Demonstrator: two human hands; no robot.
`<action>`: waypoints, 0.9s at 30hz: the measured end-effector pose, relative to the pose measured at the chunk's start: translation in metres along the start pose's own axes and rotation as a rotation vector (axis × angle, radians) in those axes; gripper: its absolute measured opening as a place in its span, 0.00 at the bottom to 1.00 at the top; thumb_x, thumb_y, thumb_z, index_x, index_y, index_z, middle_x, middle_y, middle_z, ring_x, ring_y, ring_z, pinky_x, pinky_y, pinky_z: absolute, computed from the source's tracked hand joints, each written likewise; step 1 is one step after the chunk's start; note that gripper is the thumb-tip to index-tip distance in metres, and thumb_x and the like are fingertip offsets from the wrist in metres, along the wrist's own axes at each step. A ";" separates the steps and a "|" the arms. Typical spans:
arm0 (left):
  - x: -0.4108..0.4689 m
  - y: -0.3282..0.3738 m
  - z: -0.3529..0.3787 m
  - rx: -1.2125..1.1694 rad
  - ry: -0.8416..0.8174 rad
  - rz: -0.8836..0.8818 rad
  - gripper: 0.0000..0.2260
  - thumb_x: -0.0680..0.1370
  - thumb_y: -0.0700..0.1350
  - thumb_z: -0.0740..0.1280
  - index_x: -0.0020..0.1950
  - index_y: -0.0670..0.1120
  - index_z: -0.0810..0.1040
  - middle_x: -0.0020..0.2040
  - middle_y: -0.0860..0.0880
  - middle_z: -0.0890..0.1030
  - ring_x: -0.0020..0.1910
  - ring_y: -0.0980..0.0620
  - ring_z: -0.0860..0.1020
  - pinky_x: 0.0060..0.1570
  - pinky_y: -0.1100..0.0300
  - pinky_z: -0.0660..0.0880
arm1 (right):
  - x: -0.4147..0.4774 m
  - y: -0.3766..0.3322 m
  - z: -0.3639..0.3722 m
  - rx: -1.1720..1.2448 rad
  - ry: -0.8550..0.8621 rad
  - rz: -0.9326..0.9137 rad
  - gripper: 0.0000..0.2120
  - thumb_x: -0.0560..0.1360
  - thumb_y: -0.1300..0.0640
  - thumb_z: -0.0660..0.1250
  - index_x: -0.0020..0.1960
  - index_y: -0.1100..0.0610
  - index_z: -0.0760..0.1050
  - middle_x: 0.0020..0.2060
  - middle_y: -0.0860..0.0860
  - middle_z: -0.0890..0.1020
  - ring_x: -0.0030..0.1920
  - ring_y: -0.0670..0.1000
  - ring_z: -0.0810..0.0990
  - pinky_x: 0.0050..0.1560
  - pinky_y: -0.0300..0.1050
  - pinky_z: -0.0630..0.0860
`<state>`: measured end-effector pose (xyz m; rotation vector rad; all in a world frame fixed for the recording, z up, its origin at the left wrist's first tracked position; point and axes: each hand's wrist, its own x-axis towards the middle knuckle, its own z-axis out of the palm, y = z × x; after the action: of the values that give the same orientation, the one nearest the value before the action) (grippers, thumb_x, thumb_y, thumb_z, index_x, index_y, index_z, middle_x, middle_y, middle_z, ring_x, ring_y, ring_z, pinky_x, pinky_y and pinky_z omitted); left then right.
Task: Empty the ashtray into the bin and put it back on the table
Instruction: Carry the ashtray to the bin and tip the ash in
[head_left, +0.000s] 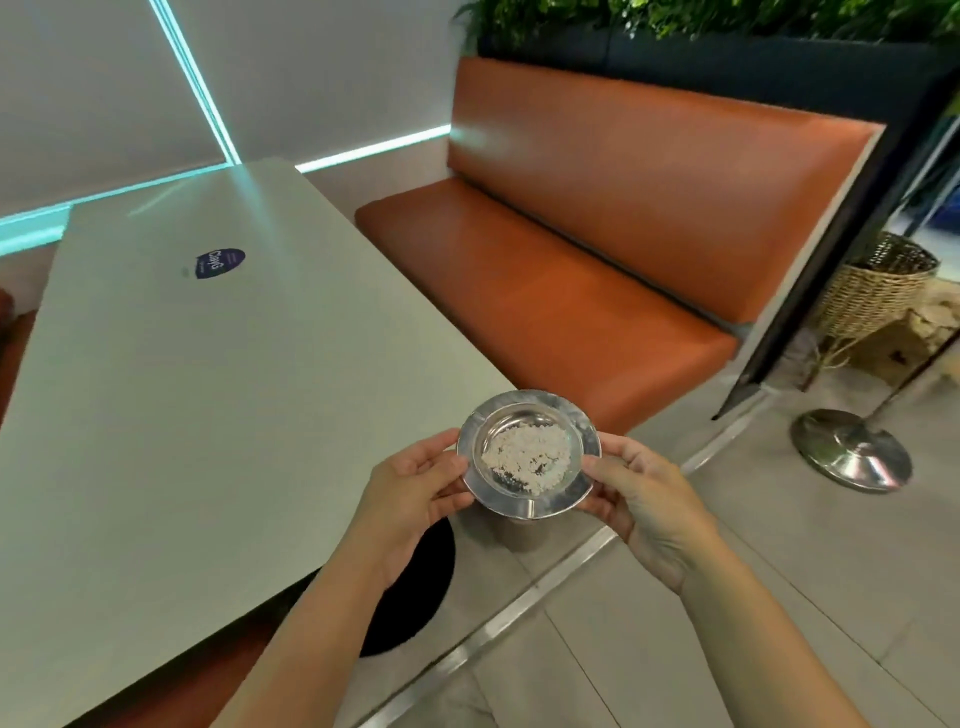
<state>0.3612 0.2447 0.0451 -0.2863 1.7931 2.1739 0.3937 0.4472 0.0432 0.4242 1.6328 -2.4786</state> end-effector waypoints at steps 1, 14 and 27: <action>0.001 -0.002 0.009 0.009 -0.012 -0.002 0.10 0.71 0.37 0.67 0.48 0.49 0.80 0.34 0.52 0.84 0.31 0.57 0.80 0.31 0.66 0.77 | -0.004 -0.001 -0.008 0.011 0.016 -0.011 0.07 0.73 0.67 0.63 0.48 0.59 0.76 0.28 0.48 0.85 0.28 0.43 0.81 0.27 0.36 0.78; 0.021 -0.006 0.122 0.077 -0.007 0.076 0.09 0.71 0.38 0.67 0.47 0.50 0.80 0.34 0.51 0.83 0.32 0.56 0.79 0.31 0.66 0.77 | 0.007 -0.055 -0.110 -0.007 0.018 -0.046 0.07 0.73 0.66 0.64 0.47 0.57 0.76 0.30 0.48 0.85 0.30 0.43 0.81 0.30 0.36 0.79; 0.060 -0.107 0.166 0.153 0.306 -0.098 0.08 0.74 0.40 0.64 0.52 0.47 0.77 0.41 0.49 0.81 0.35 0.55 0.78 0.32 0.65 0.78 | 0.101 -0.035 -0.196 -0.031 -0.066 0.154 0.08 0.74 0.68 0.61 0.47 0.57 0.74 0.31 0.51 0.82 0.25 0.42 0.79 0.24 0.34 0.76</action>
<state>0.3505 0.4316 -0.0411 -0.6866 2.0448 1.9972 0.3190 0.6440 -0.0304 0.4411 1.5495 -2.3269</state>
